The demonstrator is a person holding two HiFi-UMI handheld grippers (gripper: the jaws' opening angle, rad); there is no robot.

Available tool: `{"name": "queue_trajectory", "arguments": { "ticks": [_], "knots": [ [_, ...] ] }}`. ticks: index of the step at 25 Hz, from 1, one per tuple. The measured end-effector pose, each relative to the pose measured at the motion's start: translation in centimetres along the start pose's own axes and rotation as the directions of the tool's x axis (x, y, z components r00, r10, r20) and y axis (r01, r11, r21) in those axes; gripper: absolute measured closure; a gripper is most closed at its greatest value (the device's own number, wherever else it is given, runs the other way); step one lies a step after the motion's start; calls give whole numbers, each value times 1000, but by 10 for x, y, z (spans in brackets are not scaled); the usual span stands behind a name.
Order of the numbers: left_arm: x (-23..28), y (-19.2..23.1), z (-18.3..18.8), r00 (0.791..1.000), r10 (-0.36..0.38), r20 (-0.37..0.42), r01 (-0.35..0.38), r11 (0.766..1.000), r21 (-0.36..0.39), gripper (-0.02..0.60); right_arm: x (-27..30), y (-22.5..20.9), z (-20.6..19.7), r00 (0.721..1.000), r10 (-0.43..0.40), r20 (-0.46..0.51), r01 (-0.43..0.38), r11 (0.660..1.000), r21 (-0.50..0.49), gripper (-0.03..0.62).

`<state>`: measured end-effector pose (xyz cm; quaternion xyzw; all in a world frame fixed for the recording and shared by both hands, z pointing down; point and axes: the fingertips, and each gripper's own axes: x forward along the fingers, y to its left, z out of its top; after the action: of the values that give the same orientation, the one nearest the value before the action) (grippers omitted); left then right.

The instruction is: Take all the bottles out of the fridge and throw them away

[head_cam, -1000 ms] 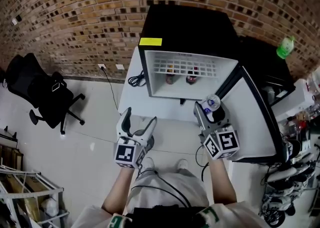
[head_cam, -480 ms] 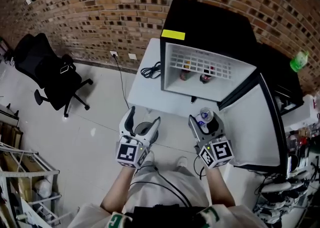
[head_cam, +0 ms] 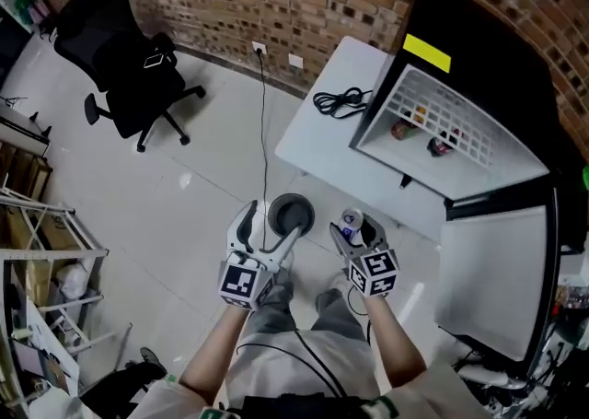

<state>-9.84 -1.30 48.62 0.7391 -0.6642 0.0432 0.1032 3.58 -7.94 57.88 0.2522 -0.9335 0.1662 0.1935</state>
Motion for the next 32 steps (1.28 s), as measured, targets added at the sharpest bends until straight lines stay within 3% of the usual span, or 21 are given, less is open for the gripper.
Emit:
{"name": "queue_trajectory", "arguments": {
  "ticks": [3, 6, 11, 15, 22, 28, 32],
  "knots": [
    [-1, 16, -25, 999, 9, -36, -11, 998, -68, 189, 48, 11, -58, 993, 47, -109, -47, 999, 4, 330],
    [-4, 32, -77, 996, 7, -92, -15, 996, -85, 189, 93, 17, -124, 974, 78, -211, -72, 997, 34, 330],
    [8, 53, -152, 987, 29, -156, -54, 986, -161, 189, 172, 14, -220, 935, 90, -344, -67, 995, 80, 330],
    [11, 63, -203, 981, 23, -194, -56, 985, -165, 189, 225, 14, -287, 892, 100, -440, -50, 991, 124, 330],
    [7, 85, -236, 975, 68, -213, -112, 973, -200, 189, 291, 21, -370, 825, 126, -551, 15, 970, 243, 330],
    [-1, 98, -259, 972, 83, -218, -132, 966, -223, 189, 325, 19, -424, 771, 110, -628, 14, 982, 189, 330],
    [-3, 112, -288, 969, 100, -225, -153, 961, -231, 189, 342, 6, -472, 748, 86, -658, 90, 969, 230, 330]
  ]
}}
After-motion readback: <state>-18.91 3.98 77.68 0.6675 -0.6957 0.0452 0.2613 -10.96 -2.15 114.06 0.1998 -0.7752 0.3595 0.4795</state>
